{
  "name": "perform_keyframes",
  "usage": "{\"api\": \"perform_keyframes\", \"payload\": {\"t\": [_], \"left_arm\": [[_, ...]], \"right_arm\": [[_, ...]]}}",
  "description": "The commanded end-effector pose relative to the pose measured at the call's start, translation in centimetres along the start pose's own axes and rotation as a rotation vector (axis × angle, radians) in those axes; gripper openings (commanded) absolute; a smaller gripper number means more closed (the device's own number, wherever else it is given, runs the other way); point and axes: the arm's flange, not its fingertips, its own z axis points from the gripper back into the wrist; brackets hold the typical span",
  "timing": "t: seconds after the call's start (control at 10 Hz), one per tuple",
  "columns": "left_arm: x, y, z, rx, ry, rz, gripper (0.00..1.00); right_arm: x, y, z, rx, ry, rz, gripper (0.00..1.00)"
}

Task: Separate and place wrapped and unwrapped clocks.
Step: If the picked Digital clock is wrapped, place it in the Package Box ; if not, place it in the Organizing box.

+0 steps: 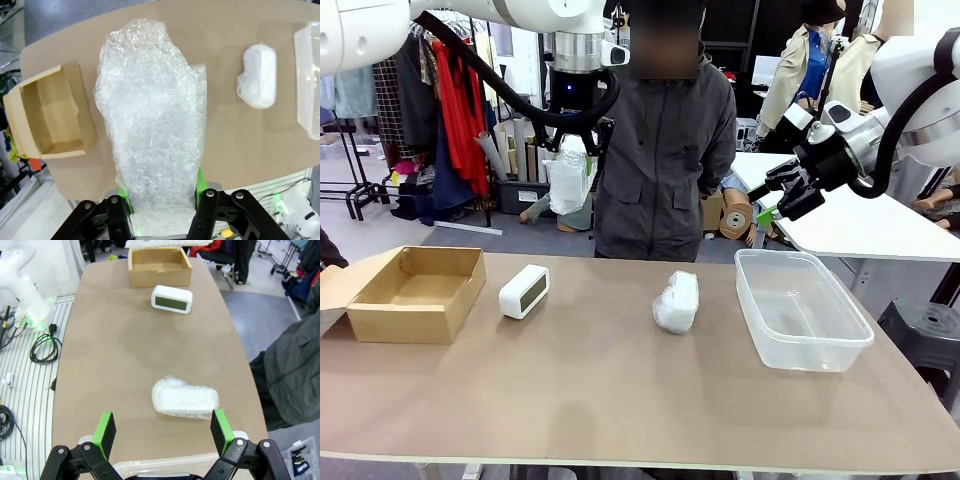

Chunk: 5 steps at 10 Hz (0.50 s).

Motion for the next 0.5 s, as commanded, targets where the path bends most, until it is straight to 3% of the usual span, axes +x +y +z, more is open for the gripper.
{"api": "perform_keyframes", "payload": {"t": [0.0, 0.1, 0.4], "left_arm": [[-0.9, 1.3, 1.4, -0.003, 0.027, -0.094, 0.0], [-1.2, 1.5, 1.0, 0.018, 0.042, -0.067, 0.0], [-1.7, 7.1, -0.4, 0.139, 0.027, -0.004, 0.0]], "right_arm": [[0.1, 0.0, 0.1, 0.001, 0.003, 0.003, 1.0], [0.1, 0.0, 0.1, 0.001, 0.003, 0.003, 1.0], [0.1, 0.0, 0.1, 0.001, 0.003, 0.003, 1.0]]}}
